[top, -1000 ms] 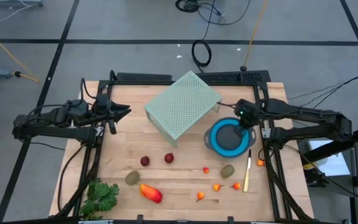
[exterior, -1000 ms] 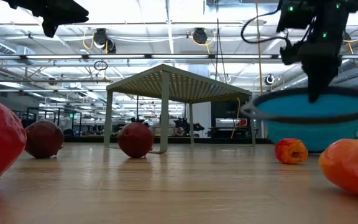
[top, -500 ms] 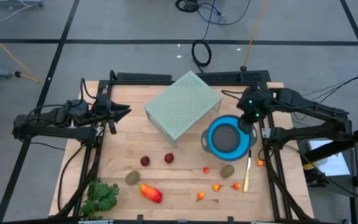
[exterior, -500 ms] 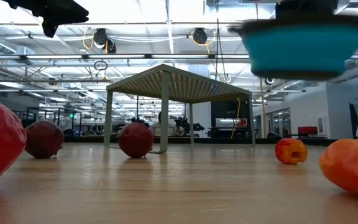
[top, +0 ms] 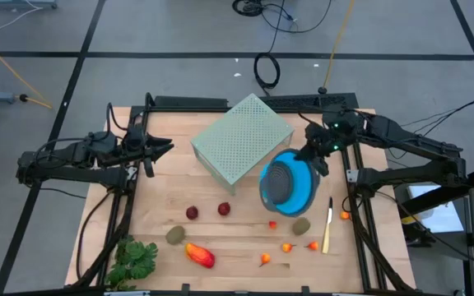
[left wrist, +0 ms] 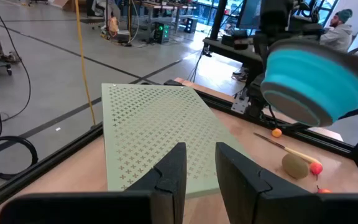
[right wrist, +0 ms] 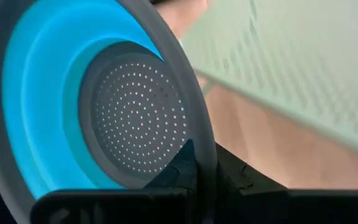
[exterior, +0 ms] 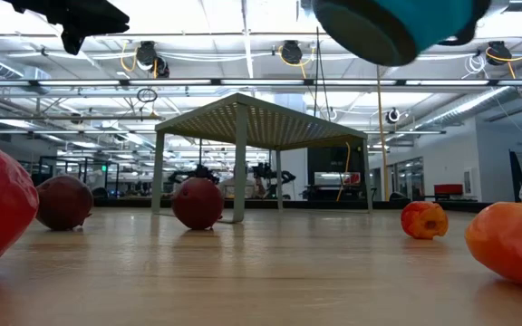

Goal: Pick & Place Fruit
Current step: Put the collapsible colander on the shelf

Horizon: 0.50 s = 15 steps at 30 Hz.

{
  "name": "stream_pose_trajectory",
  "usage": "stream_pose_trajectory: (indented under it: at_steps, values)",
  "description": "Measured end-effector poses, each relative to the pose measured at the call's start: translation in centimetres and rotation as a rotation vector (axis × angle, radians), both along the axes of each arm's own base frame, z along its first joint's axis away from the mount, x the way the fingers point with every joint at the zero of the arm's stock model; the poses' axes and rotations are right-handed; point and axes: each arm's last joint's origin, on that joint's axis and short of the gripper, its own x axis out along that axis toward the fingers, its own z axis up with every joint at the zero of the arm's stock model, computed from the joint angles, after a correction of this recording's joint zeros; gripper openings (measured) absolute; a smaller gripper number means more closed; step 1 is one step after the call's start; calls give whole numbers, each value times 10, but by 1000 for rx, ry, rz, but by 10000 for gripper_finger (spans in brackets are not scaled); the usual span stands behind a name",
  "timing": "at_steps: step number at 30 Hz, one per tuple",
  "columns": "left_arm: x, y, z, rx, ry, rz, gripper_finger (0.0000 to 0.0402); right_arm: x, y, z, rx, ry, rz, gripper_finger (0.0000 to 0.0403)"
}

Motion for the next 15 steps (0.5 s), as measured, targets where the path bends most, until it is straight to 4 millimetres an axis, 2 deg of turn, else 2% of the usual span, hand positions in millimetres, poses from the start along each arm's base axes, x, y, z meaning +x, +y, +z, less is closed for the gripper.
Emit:
stream_pose_trajectory:
  at_steps: [8, 15]
  values:
    - [0, 0, 0, 0, 0, 0, 88, 7, -2, 12, -271, -187, 157, 9]
    - [0, 0, 0, -1, 0, 0, 88, 10, -2, 17, -306, -248, 175, 9]
